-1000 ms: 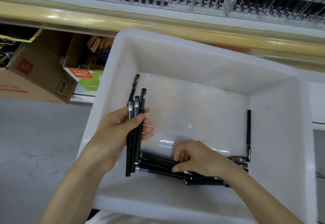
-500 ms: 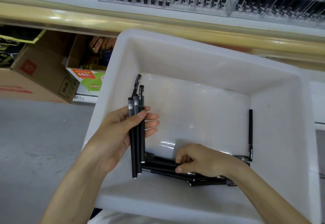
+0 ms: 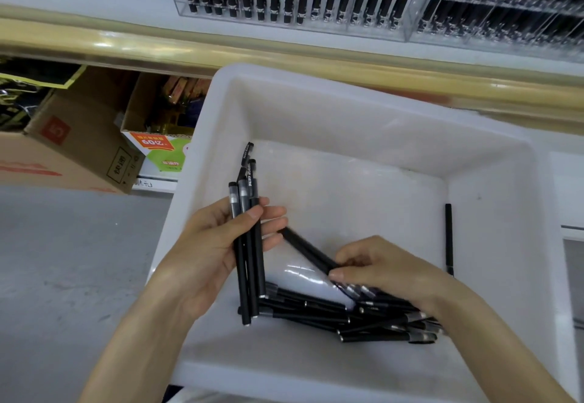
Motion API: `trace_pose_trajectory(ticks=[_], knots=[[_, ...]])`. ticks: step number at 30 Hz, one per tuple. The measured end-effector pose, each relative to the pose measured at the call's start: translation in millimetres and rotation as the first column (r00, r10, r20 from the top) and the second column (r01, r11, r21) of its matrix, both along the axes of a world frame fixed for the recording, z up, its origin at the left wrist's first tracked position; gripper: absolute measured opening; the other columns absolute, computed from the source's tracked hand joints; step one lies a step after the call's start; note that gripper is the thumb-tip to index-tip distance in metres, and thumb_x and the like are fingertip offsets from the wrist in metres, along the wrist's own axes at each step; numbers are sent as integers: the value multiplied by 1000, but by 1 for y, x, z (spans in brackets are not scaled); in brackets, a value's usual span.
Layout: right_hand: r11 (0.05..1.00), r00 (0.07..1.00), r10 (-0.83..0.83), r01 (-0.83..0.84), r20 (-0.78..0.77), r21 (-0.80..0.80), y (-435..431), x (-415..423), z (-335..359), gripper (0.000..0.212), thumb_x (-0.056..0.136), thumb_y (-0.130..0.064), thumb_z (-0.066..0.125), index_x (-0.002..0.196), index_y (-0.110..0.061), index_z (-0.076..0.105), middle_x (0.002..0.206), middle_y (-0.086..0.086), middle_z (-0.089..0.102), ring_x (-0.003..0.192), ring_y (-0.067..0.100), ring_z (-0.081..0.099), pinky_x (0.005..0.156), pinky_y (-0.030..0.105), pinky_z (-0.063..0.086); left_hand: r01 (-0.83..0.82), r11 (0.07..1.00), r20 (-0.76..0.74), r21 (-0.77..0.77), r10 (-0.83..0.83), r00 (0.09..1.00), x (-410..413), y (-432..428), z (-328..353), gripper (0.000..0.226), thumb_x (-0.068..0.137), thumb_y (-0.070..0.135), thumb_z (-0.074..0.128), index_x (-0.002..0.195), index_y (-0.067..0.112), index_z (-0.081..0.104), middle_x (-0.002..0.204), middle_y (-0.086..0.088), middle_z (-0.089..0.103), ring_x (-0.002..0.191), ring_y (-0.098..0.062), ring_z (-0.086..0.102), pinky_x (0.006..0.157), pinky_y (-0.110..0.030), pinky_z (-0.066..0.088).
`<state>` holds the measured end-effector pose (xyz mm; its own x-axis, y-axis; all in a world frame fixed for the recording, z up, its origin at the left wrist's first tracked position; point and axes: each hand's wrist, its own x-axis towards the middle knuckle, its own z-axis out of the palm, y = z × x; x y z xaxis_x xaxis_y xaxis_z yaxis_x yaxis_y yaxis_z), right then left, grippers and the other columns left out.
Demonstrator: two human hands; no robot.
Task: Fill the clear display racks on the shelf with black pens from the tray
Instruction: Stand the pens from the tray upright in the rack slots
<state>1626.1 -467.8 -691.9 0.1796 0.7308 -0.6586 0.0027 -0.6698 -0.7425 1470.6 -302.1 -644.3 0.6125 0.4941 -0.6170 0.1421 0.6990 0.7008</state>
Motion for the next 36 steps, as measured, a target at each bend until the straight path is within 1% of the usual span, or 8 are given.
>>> trace_pose_trajectory(ticks=[3, 7, 12, 16, 19, 24, 30, 36], knots=[[969, 970, -226, 233, -83, 78, 2, 1, 22, 13, 85, -18, 68, 82, -5, 70, 72, -2, 65, 70, 7, 57, 66, 11, 42, -10, 1000, -1, 1, 10, 1000, 2, -1, 0, 22, 93, 4, 49, 110, -4, 60, 101, -17, 72, 94, -27, 71, 75, -31, 59], [931, 933, -318, 341, -171, 130, 12, -21, 35, 22, 86, -17, 66, 88, 4, 67, 71, 4, 64, 67, 12, 57, 63, 17, 44, -36, 999, -6, -12, 36, 999, 8, -5, 1, 25, 94, 14, 51, 109, -2, 62, 100, -16, 73, 93, -25, 71, 77, -30, 59], [907, 917, -353, 384, -185, 173, 32, -44, 37, 11, 84, -15, 69, 79, -6, 71, 70, 1, 66, 68, 7, 60, 68, 14, 48, 22, 1000, 32, 4, -22, 999, 13, -12, 5, 41, 80, 31, 56, 105, 1, 67, 101, -12, 74, 97, -19, 71, 80, -30, 58], [900, 917, -369, 393, -150, 187, 38, -48, 37, 17, 80, -14, 73, 82, 3, 70, 75, 10, 67, 70, 10, 62, 73, 20, 50, -6, 1000, 50, 14, 5, 999, 17, -15, 5, 29, 71, 17, 65, 95, 3, 71, 97, -13, 74, 93, -19, 72, 77, -29, 59], [895, 915, -371, 398, -160, 201, 39, -42, 43, 13, 77, -15, 75, 76, -2, 72, 71, 10, 68, 68, 10, 62, 69, 20, 51, -45, 998, 71, 41, 42, 997, 23, -14, 9, 27, 69, 14, 66, 92, 2, 72, 94, -14, 74, 89, -19, 72, 70, -26, 59], [878, 920, -373, 391, -117, 278, 49, -22, 61, 28, 63, -36, 72, 75, -11, 74, 73, 4, 70, 68, 8, 63, 66, 15, 47, -70, 993, 166, 100, 52, 985, 44, -2, 28, 27, 70, 11, 65, 95, 1, 70, 93, -14, 74, 85, -18, 73, 64, -24, 58], [836, 924, -382, 360, -31, 414, 76, 8, 95, 28, 73, -42, 64, 64, -16, 66, 64, 1, 60, 63, 11, 54, 60, 18, 44, -124, 969, 291, 212, 58, 955, 84, 25, 65, 13, 84, 3, 64, 96, 2, 69, 93, -12, 75, 87, -18, 72, 75, -26, 59], [783, 880, -464, 355, 99, 511, 95, 55, 151, 32, 76, -40, 61, 77, -8, 64, 61, -3, 54, 48, 9, 43, 47, 17, 32, -183, 923, 411, 339, 30, 911, 129, 49, 112, 10, 88, 6, 64, 97, 5, 68, 95, -11, 74, 89, -20, 72, 79, -34, 59]])
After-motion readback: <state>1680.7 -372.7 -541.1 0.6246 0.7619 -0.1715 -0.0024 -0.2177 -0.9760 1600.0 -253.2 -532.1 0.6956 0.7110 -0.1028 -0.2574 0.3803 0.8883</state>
